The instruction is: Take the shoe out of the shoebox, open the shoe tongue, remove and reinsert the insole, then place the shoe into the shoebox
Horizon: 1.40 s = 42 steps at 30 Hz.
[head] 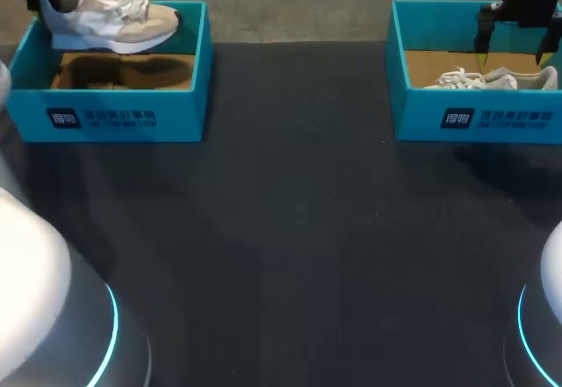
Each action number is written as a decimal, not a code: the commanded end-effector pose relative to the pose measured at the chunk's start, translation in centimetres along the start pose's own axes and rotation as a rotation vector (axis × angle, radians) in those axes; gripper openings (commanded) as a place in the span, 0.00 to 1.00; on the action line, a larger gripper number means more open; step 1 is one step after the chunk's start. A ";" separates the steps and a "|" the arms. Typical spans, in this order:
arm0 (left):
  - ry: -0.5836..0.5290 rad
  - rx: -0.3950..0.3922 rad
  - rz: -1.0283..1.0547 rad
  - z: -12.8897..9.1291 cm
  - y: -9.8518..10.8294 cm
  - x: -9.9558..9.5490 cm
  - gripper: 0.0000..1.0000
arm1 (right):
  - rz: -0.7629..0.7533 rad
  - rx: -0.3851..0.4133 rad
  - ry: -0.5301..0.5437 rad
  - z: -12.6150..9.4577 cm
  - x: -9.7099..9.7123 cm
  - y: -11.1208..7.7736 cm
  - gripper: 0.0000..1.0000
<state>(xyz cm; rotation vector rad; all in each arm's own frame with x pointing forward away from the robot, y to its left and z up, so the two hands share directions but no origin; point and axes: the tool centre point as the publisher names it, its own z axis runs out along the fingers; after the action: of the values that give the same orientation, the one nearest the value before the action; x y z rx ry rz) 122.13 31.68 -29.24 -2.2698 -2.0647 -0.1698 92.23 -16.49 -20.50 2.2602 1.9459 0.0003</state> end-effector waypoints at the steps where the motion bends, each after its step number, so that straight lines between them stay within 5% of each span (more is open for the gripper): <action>1: 0.030 0.008 -0.010 -5.5 -2.0 -0.3 0.00 | 0.001 0.000 -0.001 0.0 0.0 0.0 1.00; 12: 0.024 0.008 0.033 -12.3 -8.7 -2.1 0.00 | 0.001 0.000 -0.001 0.0 0.0 0.0 1.00; 18: 0.072 -0.063 0.086 -14.7 -12.3 -3.1 0.00 | 0.001 0.000 -0.001 0.0 0.0 0.0 1.00; 26: 0.198 -0.177 -0.004 -14.5 -15.3 -5.1 0.00 | 0.001 0.000 -0.001 0.0 0.0 0.0 1.00; 42: 0.182 -0.136 -0.027 -14.1 -16.0 -5.2 0.00 | 0.001 0.000 -0.001 0.0 0.0 0.0 1.00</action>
<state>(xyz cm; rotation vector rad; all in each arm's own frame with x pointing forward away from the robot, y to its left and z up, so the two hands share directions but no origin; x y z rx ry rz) 107.12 26.32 -16.66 -1.9985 -1.9600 -0.1392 92.23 -16.50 -20.50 2.2603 1.9457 0.0003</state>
